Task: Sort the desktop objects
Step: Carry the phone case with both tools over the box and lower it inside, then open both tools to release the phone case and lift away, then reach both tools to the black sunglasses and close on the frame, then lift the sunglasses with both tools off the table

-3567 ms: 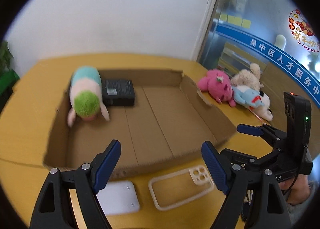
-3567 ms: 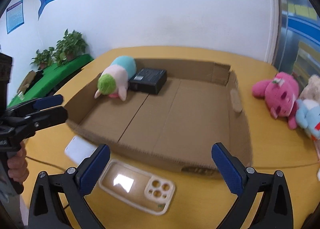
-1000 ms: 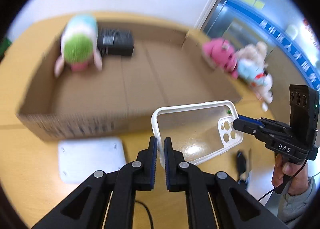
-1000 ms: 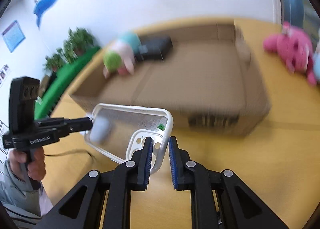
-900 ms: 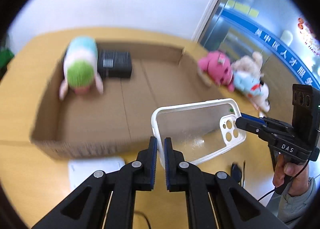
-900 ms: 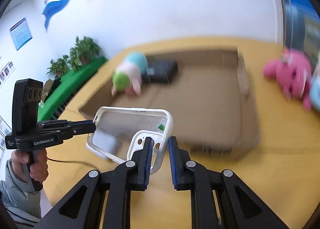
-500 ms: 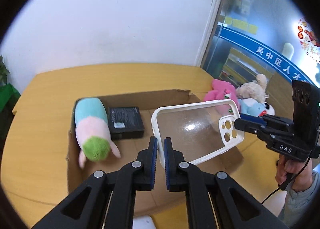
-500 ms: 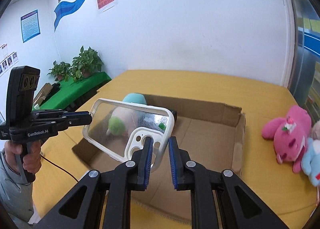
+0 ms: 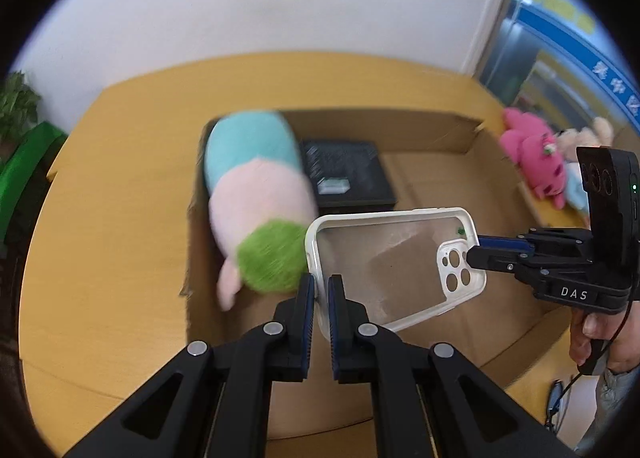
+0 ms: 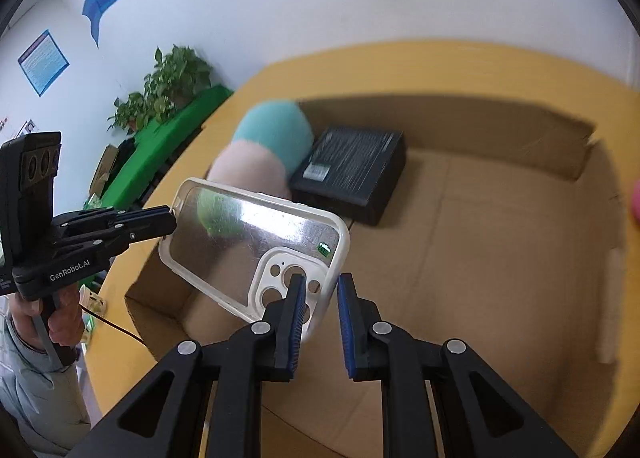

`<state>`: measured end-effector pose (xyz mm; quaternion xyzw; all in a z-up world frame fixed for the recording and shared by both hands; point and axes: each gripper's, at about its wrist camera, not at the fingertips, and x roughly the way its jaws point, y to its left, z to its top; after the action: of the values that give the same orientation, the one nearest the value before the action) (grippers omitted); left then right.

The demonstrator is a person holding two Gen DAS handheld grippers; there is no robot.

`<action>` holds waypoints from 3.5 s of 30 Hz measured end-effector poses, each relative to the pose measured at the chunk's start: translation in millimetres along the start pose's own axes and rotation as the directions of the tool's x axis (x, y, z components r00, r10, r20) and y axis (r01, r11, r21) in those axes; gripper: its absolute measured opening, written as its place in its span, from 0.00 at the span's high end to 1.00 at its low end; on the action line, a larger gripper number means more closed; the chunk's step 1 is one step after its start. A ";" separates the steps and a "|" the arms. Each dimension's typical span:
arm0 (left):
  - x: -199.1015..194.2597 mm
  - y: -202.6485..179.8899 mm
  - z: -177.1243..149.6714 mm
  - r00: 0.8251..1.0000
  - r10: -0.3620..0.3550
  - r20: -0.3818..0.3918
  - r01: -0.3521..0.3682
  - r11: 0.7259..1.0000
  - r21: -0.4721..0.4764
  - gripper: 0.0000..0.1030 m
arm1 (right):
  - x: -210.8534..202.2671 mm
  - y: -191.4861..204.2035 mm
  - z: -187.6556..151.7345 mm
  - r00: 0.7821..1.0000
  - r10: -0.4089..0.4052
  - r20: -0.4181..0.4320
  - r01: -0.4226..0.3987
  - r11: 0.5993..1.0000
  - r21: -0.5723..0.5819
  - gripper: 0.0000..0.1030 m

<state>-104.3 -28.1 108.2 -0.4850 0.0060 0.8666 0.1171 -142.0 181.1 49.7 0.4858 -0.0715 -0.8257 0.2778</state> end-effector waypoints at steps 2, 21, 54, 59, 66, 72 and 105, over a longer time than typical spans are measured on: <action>9.3 8.9 -6.6 0.998 0.030 -0.050 -0.031 0.999 -0.013 0.94 | 27.5 1.2 -6.7 0.997 0.019 -0.072 -0.018 1.000 0.011 0.85; 63.0 28.6 -22.7 0.912 0.239 -0.333 -0.221 0.971 0.092 0.95 | 118.7 37.1 3.5 0.900 -0.021 -0.435 0.010 1.000 -0.029 0.80; -82.7 4.7 -53.9 0.874 0.342 0.345 -0.275 0.934 -0.229 0.21 | -76.9 77.3 -39.1 0.924 -0.319 0.213 0.344 0.935 -0.091 0.00; -93.8 -4.2 -74.8 0.888 0.306 0.343 -0.245 0.947 -0.209 0.21 | -97.6 75.9 -73.8 0.910 -0.337 0.240 0.367 0.926 -0.090 0.01; -89.8 -32.6 -112.3 0.918 0.192 0.348 -0.142 0.976 -0.164 0.21 | -150.7 69.3 -142.4 0.930 -0.242 0.276 0.271 0.960 -0.075 0.00; -73.0 -67.6 -139.4 0.964 -0.048 0.263 0.088 0.986 -0.142 0.21 | -163.0 33.6 -222.0 0.941 -0.296 0.166 0.287 0.955 0.074 0.00; 41.8 -200.6 -194.1 0.804 -0.519 -0.292 0.539 0.842 -0.012 0.48 | -68.9 70.9 -301.0 0.987 -0.157 -0.031 0.147 0.968 -0.204 0.47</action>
<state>79.6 151.2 -9.1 -0.5818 -0.0815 0.7200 0.3694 164.8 204.0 -26.2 0.4785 0.0565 -0.8359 0.2629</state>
